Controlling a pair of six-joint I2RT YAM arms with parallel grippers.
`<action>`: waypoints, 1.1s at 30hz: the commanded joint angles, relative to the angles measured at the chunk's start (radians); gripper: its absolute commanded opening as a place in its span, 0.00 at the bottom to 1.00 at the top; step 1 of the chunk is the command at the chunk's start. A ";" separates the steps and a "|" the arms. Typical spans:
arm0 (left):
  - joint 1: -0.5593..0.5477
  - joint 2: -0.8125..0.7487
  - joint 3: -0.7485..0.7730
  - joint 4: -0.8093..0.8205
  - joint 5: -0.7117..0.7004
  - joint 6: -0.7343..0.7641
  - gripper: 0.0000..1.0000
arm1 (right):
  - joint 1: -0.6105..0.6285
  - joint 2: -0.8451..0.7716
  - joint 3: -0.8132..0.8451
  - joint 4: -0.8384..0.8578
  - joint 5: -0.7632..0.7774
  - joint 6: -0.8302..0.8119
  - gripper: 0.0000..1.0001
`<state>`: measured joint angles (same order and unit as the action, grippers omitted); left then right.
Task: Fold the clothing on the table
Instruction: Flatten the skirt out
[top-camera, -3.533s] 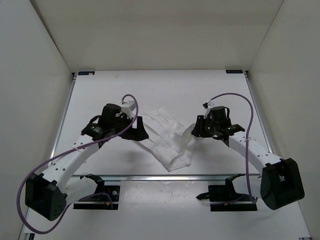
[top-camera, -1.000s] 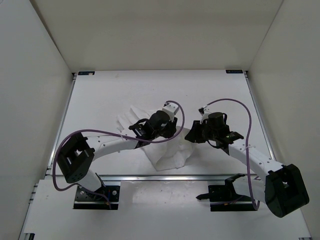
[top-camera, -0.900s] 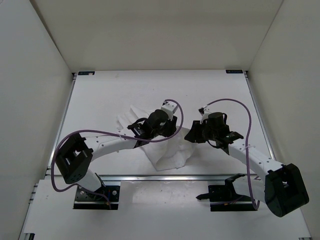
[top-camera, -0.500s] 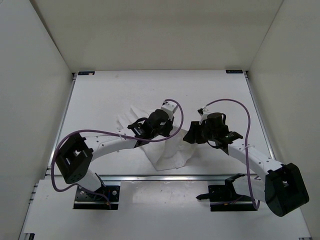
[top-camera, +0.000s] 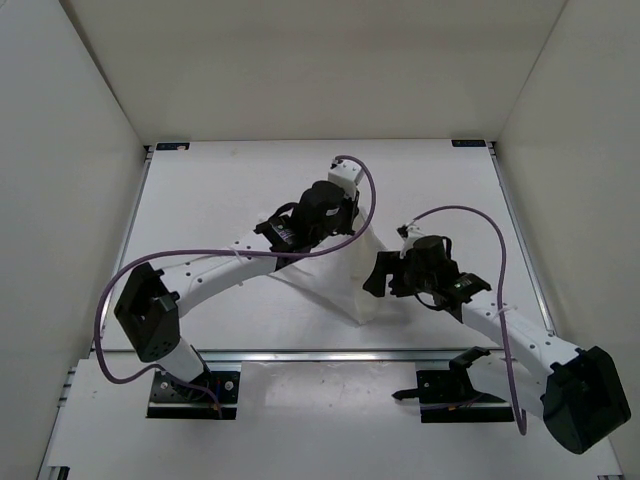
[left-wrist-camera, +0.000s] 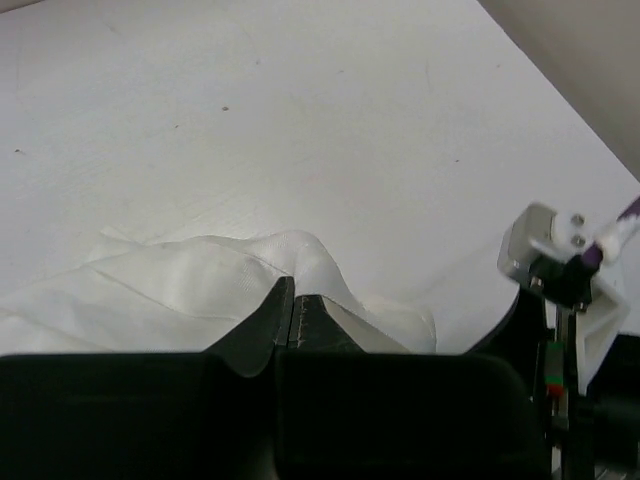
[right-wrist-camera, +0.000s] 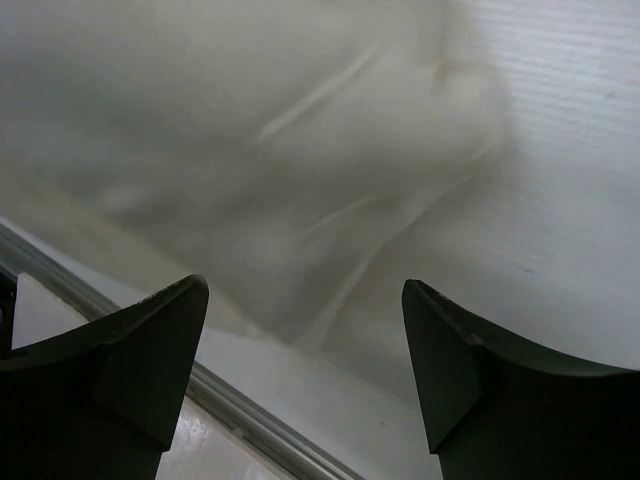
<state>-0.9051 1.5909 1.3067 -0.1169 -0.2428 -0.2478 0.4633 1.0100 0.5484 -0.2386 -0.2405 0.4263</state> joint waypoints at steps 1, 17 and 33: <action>0.003 0.009 0.019 -0.009 -0.061 0.004 0.00 | 0.052 -0.004 -0.050 0.074 0.017 0.057 0.76; 0.100 -0.094 -0.095 0.019 -0.064 -0.068 0.00 | 0.112 0.182 -0.054 0.142 0.133 0.058 0.51; 0.141 -0.132 -0.118 -0.006 -0.023 -0.077 0.00 | 0.140 0.364 0.022 0.185 0.101 0.012 0.09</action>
<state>-0.7738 1.5276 1.1927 -0.1223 -0.2779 -0.3264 0.5972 1.3643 0.5499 -0.0654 -0.1654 0.4557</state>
